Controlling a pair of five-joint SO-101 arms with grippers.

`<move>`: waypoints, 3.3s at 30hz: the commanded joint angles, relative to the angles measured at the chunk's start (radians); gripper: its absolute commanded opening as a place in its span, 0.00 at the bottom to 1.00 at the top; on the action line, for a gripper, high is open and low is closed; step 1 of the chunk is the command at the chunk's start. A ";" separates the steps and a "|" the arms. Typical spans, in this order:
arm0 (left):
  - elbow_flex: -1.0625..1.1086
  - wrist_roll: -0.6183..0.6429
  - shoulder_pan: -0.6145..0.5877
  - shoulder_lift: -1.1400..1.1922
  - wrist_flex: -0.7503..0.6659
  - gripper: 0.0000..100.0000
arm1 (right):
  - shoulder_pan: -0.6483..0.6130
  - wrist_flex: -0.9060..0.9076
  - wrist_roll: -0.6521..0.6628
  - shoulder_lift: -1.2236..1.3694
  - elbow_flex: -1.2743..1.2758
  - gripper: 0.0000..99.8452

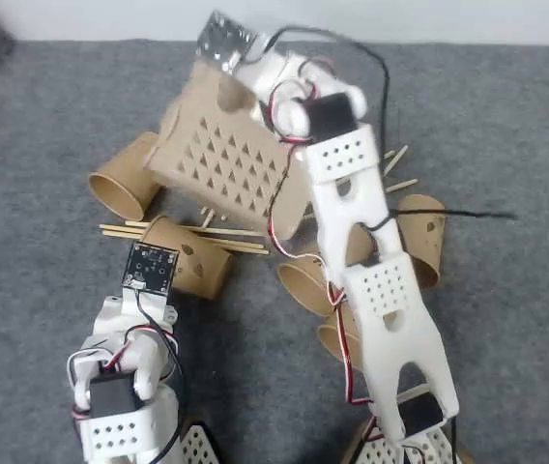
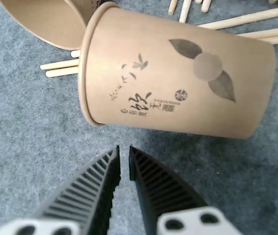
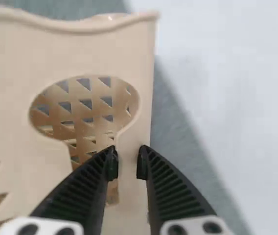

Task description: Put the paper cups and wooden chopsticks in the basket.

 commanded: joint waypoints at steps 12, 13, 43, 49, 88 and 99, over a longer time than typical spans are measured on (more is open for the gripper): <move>-0.004 -0.006 -0.005 -0.015 -0.002 0.04 | 0.252 0.116 -0.245 -0.662 -0.020 0.01; -0.004 -0.006 -0.005 -0.015 -0.002 0.04 | 0.295 0.145 -0.273 -0.700 -0.020 0.01; -0.004 -0.006 -0.005 -0.015 -0.002 0.04 | 0.648 0.306 -0.471 -1.228 0.660 0.01; -0.004 -0.006 -0.005 -0.015 -0.002 0.04 | 0.812 0.143 -0.422 -1.188 0.936 0.01; -0.004 -0.006 -0.006 -0.015 -0.002 0.04 | 1.277 -0.584 -0.430 -0.271 1.023 0.18; -0.004 -0.006 -0.006 -0.015 -0.002 0.04 | 1.171 -0.680 -0.420 -0.186 0.968 0.24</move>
